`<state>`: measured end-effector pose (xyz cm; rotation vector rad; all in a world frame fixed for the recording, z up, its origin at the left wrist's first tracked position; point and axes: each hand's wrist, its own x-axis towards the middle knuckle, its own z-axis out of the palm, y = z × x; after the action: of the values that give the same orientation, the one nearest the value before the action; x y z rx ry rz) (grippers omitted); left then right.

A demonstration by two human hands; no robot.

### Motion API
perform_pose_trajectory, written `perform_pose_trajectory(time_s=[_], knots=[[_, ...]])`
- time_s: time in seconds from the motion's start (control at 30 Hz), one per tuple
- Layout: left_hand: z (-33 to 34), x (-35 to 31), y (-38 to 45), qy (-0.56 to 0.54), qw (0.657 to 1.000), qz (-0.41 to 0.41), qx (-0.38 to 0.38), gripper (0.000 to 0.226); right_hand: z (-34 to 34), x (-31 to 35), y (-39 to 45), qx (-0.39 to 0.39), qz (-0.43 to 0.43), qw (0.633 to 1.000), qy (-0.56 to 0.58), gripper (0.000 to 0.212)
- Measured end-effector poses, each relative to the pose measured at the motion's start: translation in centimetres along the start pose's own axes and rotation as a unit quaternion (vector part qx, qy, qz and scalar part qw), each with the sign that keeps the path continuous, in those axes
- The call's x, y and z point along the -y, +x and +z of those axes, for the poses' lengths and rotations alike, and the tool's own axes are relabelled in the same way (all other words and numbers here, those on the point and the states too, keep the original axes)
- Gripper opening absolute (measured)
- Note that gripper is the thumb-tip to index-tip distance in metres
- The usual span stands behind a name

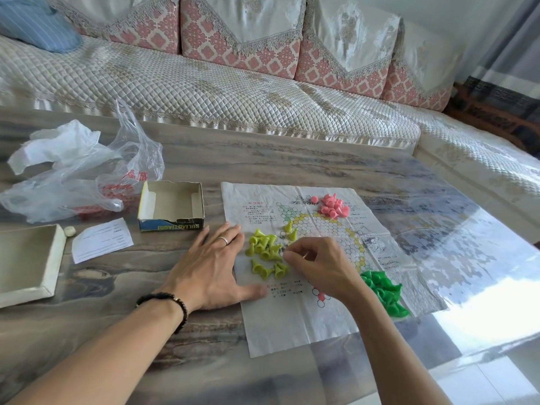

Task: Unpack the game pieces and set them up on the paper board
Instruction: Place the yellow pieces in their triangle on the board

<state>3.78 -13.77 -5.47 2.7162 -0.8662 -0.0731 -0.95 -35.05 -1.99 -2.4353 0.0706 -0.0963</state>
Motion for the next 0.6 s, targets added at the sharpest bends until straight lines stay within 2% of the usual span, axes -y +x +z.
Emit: perform_pose_trajectory(time_s=[0.13, 0.3, 0.5, 0.6], knots=[[0.0, 0.1, 0.0, 0.001, 1.000, 0.002, 0.002, 0.128, 0.4, 0.3, -0.5, 0.019, -0.014, 0.999, -0.036, 0.009], [0.1, 0.1, 0.1, -0.001, 1.000, 0.001, -0.004, 0.129, 0.2, -0.2, -1.0, 0.020, -0.016, 1.000, -0.018, 0.008], [0.3, 0.3, 0.3, 0.006, 1.000, 0.006, -0.010, 0.129, -0.6, -1.6, -1.3, -0.034, 0.007, 0.998, -0.046, 0.004], [0.4, 0.4, 0.3, 0.004, 1.000, 0.005, -0.010, 0.129, -0.7, -2.1, -0.6, -0.077, 0.006, 0.996, -0.049, 0.009]])
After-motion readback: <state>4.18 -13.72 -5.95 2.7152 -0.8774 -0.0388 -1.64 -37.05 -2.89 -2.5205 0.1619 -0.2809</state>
